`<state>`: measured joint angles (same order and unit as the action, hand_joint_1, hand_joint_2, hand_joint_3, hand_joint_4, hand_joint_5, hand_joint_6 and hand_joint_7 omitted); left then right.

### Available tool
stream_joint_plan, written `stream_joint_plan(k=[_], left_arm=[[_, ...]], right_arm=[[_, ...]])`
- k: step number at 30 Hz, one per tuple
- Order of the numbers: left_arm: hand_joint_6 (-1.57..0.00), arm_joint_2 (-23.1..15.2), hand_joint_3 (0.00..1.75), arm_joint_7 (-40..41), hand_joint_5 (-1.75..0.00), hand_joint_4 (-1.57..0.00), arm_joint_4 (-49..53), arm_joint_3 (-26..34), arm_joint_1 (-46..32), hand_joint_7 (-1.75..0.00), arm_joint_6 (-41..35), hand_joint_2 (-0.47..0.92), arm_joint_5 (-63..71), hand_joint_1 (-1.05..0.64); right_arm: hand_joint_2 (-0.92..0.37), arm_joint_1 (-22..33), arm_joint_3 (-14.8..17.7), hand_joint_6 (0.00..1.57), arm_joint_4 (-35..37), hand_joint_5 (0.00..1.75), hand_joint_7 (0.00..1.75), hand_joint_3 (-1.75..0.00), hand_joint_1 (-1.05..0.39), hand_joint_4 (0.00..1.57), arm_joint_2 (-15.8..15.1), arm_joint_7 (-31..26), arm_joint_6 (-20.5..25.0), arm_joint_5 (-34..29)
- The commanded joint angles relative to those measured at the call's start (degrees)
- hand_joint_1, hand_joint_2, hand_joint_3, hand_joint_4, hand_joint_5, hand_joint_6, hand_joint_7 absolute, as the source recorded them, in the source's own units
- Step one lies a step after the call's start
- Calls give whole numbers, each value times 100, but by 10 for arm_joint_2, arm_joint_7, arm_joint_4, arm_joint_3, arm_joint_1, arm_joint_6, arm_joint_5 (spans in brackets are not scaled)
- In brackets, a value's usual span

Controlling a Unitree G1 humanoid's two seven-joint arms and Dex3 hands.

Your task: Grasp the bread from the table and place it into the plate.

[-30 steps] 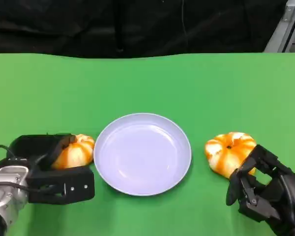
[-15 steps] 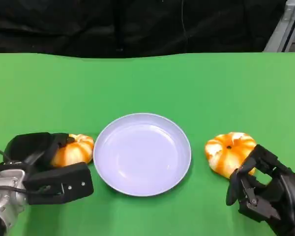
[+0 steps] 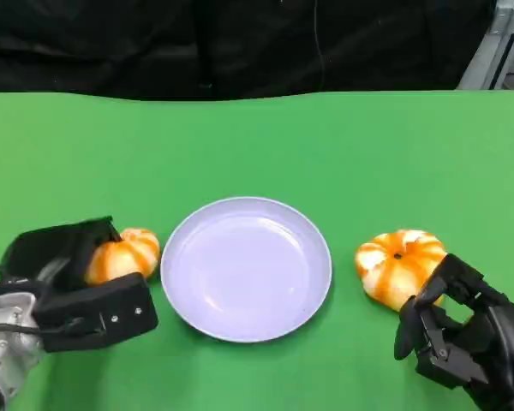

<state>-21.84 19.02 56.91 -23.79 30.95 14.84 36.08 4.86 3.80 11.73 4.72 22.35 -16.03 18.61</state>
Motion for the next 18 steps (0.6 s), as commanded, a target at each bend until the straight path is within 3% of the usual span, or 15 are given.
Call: stream_joint_plan(k=[1, 9, 13, 18], left_arm=[[-53, -22, 29, -11, -175, -60, -34, 16, -7, -150, -7, 92, -8, -4], [-46, -31, 21, -47, -175, -59, -146, 51, -26, -168, -39, 91, -21, -5], [-49, -31, 15, -49, -175, -62, -211, 49, -35, -164, -48, 90, -5, -4], [-51, -16, 24, -64, -175, -62, -265, 48, -41, -170, -41, 92, -9, -3]], right_arm=[[-51, -4, 8, 64, 6, 175, 172, -118, -17, 88, -6, 5, -12, 6], [-51, -3, 10, 64, 7, 175, 170, -118, -17, 88, -6, 6, -15, 7], [-51, 0, 9, 65, -1, 175, 170, -117, -18, 87, -7, 4, -6, 7], [-51, -3, 11, 64, 9, 175, 170, -117, -18, 87, -6, 9, -20, 6]])
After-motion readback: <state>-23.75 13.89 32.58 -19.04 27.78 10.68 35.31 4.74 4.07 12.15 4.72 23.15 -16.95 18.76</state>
